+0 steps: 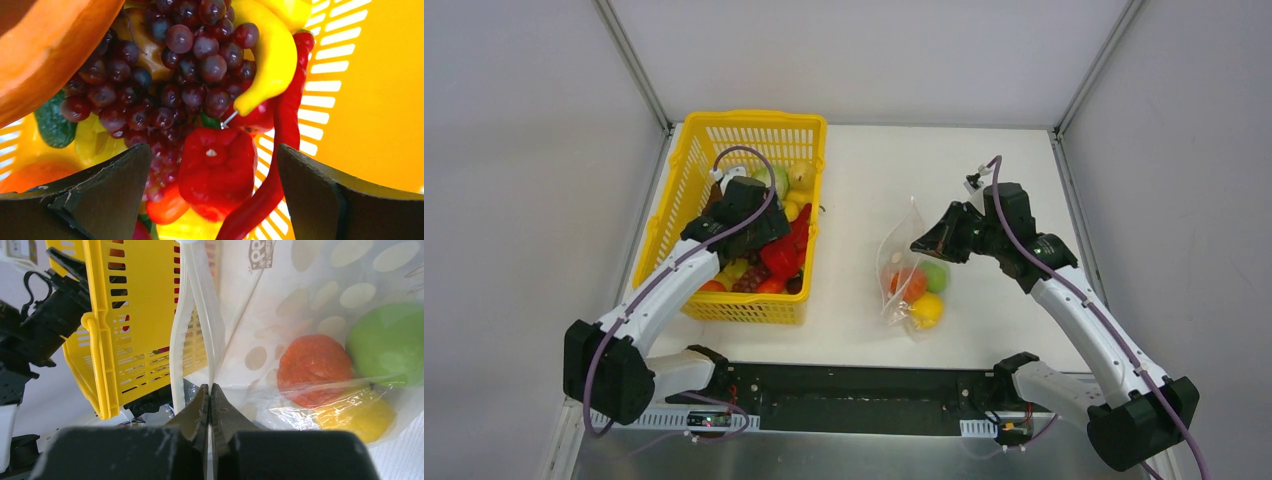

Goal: Place the food in the zip-top bag and seal the zipper
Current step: Pick up the fake fruit from the bin.

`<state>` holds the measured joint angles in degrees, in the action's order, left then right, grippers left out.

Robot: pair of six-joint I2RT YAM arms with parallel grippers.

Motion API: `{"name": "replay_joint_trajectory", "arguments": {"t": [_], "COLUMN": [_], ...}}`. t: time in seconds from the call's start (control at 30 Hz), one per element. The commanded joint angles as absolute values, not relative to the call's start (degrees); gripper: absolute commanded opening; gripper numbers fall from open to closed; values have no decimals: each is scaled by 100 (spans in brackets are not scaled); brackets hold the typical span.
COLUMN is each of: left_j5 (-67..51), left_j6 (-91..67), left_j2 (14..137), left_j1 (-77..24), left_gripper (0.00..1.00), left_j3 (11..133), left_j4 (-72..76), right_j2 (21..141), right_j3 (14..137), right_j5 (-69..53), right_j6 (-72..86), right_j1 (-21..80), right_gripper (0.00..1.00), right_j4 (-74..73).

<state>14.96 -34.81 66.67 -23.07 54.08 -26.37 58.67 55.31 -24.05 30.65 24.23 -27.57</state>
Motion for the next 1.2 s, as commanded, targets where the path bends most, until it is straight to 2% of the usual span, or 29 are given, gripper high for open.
{"name": "replay_joint_trajectory", "arguments": {"t": [0.0, 0.07, 0.1, 0.3, 0.33, 0.47, 0.57, 1.17], "left_j5": [1406, 1457, 1460, 1513, 1554, 1569, 1519, 1560], "left_j6": [-4002, -4107, -4139, -4333, -4367, -4289, -4157, -3698], "left_j2": [7145, 7365, 7460, 7515, 7378, 6671, 6320, 5024], "left_j1": [-2189, -2180, -2180, -2167, -2163, -2166, -2169, -2162], "left_gripper": [97, 94, 89, 47, 36, 19, 1, 0], "left_j3": [5426, 5430, 5424, 5347, 5246, 4885, 4869, 4721], "left_j4": [-1711, -1477, -1360, -1375, -1369, -1285, -1439, -2049], "right_j2": [5795, 5809, 5813, 5765, 5739, 5674, 5661, 5369], "right_j3": [5510, 5490, 5466, 5434, 5415, 5313, 5259, 5151], "right_j5": [-2476, -2508, -2517, -2582, -2569, -2578, -2633, -2602], "right_j6": [3116, 3107, 3111, 3069, 3068, 3072, 3106, 3135], "right_j1": [2414, 2416, 2412, 2411, 2416, 2413, 2416, 2409], "right_gripper": [0, 0, 0, 0, 0, 0, 0, 0], "right_j4": [-2485, -2489, -2464, -2473, -2466, -2411, -2358, -2375]}}
